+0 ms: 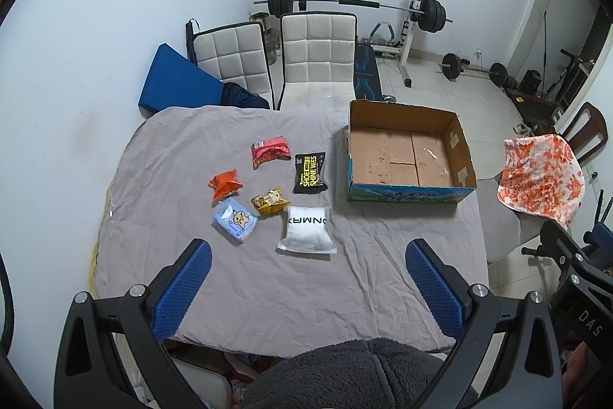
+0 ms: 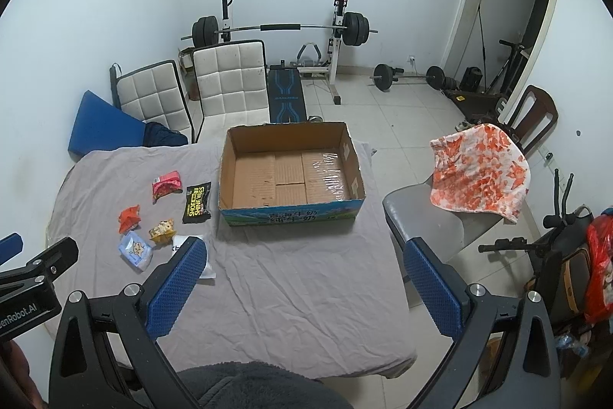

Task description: Organize soft objects

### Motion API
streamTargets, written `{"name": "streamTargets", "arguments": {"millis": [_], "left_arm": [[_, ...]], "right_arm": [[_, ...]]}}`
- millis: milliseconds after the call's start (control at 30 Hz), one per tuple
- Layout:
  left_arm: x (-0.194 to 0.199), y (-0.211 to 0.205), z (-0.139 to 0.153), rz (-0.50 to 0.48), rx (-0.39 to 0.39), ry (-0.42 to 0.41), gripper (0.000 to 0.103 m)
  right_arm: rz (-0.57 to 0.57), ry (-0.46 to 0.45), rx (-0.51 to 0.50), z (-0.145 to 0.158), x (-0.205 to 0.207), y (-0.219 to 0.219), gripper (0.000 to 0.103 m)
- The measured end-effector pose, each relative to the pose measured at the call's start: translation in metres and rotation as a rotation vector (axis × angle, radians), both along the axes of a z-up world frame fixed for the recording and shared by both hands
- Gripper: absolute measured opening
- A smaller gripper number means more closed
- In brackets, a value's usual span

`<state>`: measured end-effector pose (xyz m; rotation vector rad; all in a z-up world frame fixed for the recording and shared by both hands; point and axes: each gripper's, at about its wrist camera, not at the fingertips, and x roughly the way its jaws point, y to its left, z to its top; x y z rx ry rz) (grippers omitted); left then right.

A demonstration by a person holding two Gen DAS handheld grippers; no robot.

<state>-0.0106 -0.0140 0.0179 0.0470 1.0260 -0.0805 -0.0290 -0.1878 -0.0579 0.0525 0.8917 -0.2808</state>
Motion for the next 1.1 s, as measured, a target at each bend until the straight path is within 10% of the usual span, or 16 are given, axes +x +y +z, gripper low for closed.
{"name": "streamTargets", "arguments": {"millis": [500, 767, 1100], "left_arm": [[0.074, 0.073, -0.050, 0.151, 0.050, 0.031, 0.103], [0.140, 0.131, -0.161, 0.200, 0.136, 0.241, 0.103], [0.213, 0.202, -0.339, 0.400, -0.142, 0.639, 0.103]], "right_arm": [[0.127, 0.169, 0.155, -0.074, 0.077, 0.024, 0.103], [0.229, 0.463, 0.275, -0.219, 0.175, 0.087, 0.103], [0.133, 0.696, 0.328, -0.372, 0.254, 0.151, 0.103]]}}
